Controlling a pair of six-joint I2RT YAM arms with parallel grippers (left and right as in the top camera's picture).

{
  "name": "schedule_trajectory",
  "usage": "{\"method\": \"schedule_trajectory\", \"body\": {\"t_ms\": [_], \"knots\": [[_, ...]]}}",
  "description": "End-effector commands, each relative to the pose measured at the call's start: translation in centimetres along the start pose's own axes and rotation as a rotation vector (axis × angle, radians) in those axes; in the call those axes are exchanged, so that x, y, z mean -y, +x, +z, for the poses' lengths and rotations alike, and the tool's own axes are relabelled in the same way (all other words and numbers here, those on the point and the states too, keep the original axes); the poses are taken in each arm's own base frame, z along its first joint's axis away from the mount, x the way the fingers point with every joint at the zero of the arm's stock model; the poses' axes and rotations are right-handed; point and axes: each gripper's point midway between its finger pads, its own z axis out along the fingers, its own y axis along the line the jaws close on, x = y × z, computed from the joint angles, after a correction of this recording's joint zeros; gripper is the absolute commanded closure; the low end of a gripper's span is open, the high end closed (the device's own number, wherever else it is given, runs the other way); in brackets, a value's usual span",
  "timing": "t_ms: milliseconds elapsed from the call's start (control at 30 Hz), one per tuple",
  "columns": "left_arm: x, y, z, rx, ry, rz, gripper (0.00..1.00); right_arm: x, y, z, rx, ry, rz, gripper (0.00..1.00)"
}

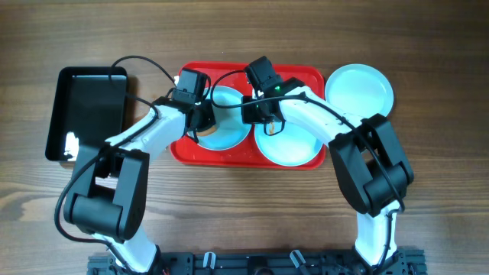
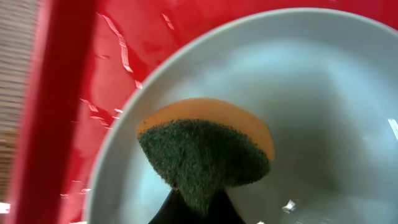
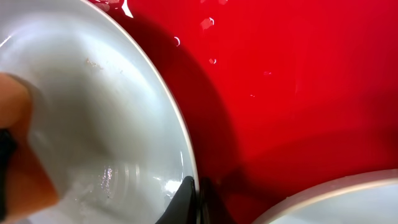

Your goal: Clean dirty plates on tray and stack at the side

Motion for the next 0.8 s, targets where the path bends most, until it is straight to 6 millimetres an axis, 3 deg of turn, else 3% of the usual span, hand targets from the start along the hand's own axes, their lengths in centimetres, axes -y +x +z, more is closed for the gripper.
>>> {"method": "schedule_trajectory", "body": {"t_ms": [0, 100, 200, 333, 467, 600, 700, 767], "knots": [[-6.2, 0.3, 0.2, 0.011, -0.333, 0.097, 0.96, 0.7, 0.7, 1.0, -0.019, 0.034, 0.008, 0.96], [-8.1, -1.4, -1.7, 0.082, -0.466, 0.103, 0.96, 0.9, 0.7, 1.0, -0.018, 0.042, 0.009, 0.96], [-8.7, -3.1, -3.6, 0.156, -0.515, 0.091, 0.96, 1.2, 0.9, 0.9, -0.021, 0.061, 0.011, 0.96], [-8.5, -5.1, -7.0, 0.265, -0.538, 0.063, 0.96, 1.6, 0.8, 0.9, -0.015, 0.083, 0.011, 0.96], [-7.4, -6.8, -12.2, 0.393, -0.468, 0.001, 0.96, 1.1, 0.0, 0.4, 0.004, 0.073, 0.005, 0.96], [-5.0, -4.9, -13.5, 0.320, -0.249, -0.072, 0.96, 0.0, -2.5, -1.9, 0.077, 0.069, -0.062, 0.96], [-1.1, -1.8, -12.7, 0.146, -0.009, -0.042, 0.96, 0.1, -6.3, -6.7, 0.240, 0.156, -0.139, 0.96], [0.0, -0.1, -12.2, 0.063, 0.061, -0.033, 0.96, 0.5, -8.2, -10.1, 0.343, 0.233, -0.182, 0.96]]}}
